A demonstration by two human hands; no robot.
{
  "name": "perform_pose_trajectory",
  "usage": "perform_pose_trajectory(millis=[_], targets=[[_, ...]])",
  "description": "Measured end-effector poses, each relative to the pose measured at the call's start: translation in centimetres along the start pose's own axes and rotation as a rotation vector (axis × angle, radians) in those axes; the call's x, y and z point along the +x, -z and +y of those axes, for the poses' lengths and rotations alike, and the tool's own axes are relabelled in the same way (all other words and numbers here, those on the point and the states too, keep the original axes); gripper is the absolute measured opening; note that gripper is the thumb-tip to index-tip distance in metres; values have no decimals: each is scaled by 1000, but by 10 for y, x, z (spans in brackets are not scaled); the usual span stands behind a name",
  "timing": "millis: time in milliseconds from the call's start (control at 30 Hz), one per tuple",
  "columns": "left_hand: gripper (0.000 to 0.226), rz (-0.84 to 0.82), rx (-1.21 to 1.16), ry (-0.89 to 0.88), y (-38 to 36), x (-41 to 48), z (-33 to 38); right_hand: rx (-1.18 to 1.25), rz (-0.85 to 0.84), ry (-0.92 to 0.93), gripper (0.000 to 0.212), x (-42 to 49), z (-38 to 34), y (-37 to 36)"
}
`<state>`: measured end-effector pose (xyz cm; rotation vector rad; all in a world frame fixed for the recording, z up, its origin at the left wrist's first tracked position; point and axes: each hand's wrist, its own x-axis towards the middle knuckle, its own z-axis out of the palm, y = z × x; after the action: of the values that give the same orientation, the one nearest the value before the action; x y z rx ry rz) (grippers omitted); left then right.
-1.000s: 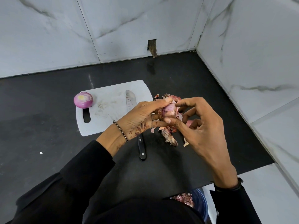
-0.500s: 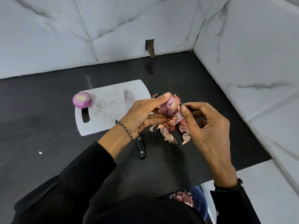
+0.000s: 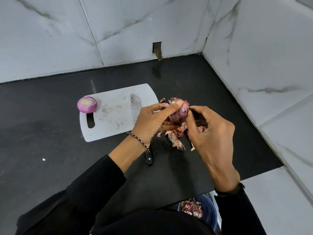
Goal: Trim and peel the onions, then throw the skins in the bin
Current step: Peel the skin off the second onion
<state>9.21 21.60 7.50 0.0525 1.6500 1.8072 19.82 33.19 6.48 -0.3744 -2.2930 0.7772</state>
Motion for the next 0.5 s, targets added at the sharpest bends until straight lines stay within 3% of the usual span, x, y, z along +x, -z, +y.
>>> perform_pose_trajectory(millis=[167, 300, 500], targets=[[27, 27, -25, 12, 0, -5, -2, -14, -1, 35, 18, -1, -1, -3], [37, 72, -12, 21, 1, -8, -4, -33, -51, 55, 25, -3, -1, -4], [34, 116, -4, -21, -2, -13, -6, -137, -35, 49, 29, -6, -5, -10]])
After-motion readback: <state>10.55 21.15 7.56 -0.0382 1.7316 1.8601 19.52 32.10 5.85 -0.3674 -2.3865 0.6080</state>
